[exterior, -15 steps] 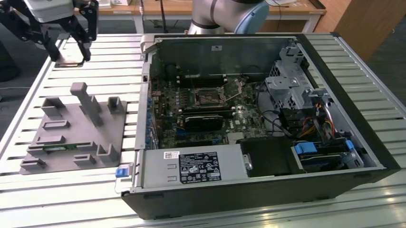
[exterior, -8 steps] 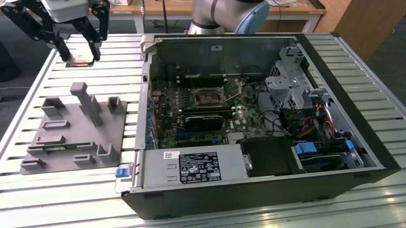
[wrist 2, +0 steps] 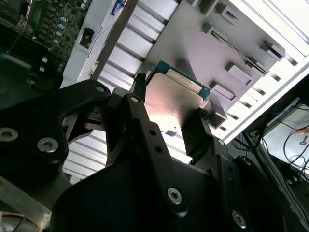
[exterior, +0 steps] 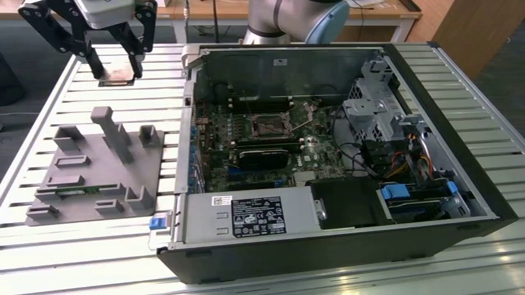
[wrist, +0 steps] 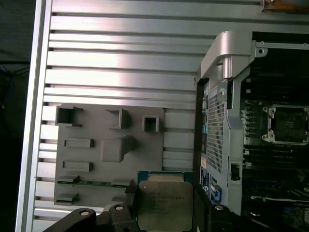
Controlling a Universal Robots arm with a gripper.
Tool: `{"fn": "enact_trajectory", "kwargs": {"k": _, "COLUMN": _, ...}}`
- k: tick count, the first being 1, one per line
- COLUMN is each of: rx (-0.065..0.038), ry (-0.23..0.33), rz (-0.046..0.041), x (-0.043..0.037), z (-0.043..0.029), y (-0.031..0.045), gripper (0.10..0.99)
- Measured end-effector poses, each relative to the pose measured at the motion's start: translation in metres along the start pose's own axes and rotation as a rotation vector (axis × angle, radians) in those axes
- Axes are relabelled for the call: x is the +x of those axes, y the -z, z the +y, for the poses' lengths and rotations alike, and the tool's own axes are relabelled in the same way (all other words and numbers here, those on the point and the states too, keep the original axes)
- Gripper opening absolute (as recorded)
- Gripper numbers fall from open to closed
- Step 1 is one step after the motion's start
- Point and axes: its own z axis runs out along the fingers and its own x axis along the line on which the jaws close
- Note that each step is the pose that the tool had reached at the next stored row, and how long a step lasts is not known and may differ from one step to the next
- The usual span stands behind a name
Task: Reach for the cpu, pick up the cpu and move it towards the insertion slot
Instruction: 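Pick up the cpu and move it towards the insertion slot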
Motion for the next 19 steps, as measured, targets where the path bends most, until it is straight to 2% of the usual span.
{"fn": "enact_trajectory", "kwargs": {"k": 11, "rx": 0.000, "ry": 0.000, "rz": 0.0000, "x": -0.0227, "z": -0.0008, "y": 0.0009, "gripper": 0.545}}
{"fn": "enact_trajectory", "kwargs": {"k": 19, "rx": 0.000, "ry": 0.000, "rz": -0.0001, "x": -0.0338, "z": -0.0010, "y": 0.0013, "gripper": 0.545}}
